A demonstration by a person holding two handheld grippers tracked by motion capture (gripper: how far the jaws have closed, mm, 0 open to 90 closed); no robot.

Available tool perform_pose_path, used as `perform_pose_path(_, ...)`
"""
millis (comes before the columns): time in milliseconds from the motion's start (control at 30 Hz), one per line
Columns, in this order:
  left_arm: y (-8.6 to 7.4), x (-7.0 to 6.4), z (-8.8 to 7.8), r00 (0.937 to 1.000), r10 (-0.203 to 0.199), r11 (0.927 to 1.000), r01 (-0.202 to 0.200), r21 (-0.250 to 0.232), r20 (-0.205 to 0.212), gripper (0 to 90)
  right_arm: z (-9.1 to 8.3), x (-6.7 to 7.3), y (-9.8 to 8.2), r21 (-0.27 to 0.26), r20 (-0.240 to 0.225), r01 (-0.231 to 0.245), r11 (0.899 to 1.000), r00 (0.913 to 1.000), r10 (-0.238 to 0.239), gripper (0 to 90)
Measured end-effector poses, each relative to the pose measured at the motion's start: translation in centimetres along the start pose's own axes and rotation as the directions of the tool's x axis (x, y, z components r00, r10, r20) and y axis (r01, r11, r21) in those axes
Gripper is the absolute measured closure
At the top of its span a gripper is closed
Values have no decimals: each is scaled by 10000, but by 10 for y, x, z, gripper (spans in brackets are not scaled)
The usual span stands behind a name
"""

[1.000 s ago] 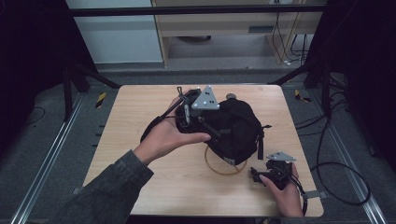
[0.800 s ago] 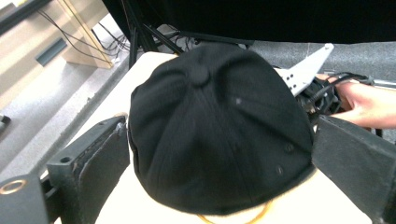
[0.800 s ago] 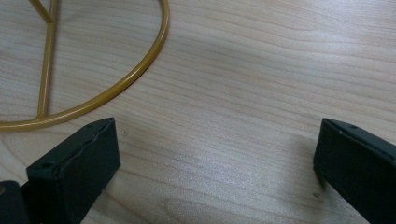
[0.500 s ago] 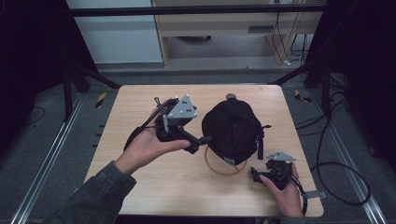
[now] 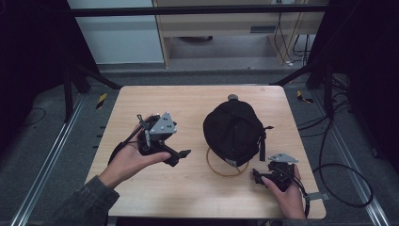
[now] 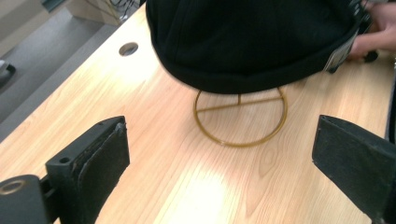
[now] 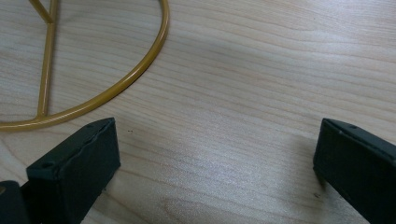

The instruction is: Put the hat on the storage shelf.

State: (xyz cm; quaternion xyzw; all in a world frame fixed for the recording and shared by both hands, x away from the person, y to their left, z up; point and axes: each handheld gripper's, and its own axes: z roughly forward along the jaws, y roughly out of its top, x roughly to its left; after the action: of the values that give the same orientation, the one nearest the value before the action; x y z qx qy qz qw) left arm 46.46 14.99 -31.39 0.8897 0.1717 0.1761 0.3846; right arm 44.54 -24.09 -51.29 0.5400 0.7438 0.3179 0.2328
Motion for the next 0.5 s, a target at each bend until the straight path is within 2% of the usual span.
perform_pose_path(167, -11, 1, 1, 10000, -50, 9999, 52, 148, -84, 37, 0, 0, 0, -7, 8, -6, 10000, 10000, 6, 6)
perform_pose_path(333, -28, 4, 4, 9995, -324, 9992, 323, 235, 59, 37, 0, 0, 0, -1, 4, -1, 10000, 10000, 1, 6)
perform_pose_path(500, -46, 9, 8, 9987, -508, 9973, 510, 535, -67, 37, 0, 0, 0, -5, 22, -25, 10000, 10000, 25, 6)
